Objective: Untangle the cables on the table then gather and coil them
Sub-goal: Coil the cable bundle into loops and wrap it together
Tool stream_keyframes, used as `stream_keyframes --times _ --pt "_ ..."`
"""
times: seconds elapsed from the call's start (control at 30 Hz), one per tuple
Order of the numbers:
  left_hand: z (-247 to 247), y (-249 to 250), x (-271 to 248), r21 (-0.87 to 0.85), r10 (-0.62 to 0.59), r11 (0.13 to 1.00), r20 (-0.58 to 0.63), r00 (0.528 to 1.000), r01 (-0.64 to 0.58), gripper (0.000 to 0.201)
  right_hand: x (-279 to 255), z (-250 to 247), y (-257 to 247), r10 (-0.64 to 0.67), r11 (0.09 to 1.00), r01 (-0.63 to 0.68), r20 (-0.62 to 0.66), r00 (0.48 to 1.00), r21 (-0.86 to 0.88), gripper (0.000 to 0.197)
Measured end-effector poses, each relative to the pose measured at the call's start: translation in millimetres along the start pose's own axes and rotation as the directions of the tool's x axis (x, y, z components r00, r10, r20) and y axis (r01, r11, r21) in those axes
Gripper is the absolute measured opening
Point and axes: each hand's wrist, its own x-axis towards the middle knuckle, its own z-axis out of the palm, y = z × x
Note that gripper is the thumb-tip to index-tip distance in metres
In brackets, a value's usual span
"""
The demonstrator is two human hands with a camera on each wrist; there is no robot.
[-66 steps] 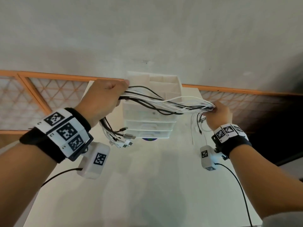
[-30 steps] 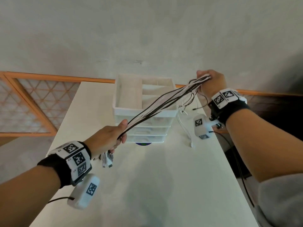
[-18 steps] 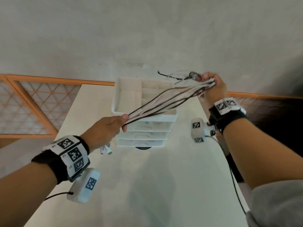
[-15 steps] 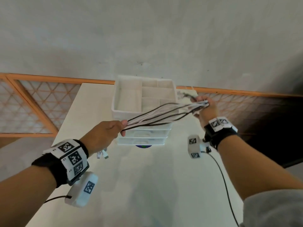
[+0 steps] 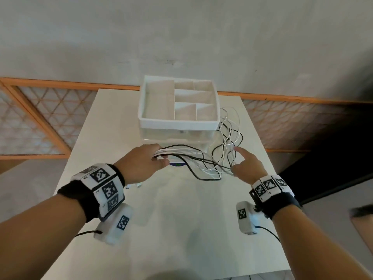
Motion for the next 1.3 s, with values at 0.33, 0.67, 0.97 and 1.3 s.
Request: stream_keyframes --times 0.33,0.67,0.97,1.3 --pt "16 18 -29 0.039 0.133 0.99 0.1 0.986 -0.137 0.011 -75 78 -43 -0.267 0.962 0.269 0.068 0.961 -0.032 0.02" --pt "47 -60 -65 0.039 -0.116 0.993 0.212 0.97 0.111 0.018 -110 121 -31 -0.111 0.964 0.146 0.162 0.981 -0.222 0.052" --pt "49 -42 -71 0.001 0.052 0.999 0.245 0.968 -0.054 0.022 -154 139 -91 -0.489 0.83 0.494 0.089 0.868 -0.257 0.048" --pt "68 -57 -89 -0.12 0.082 0.991 0.267 0.96 -0.052 0.009 -160 119 -55 -0.305 0.952 0.304 0.023 0.952 0.037 0.019"
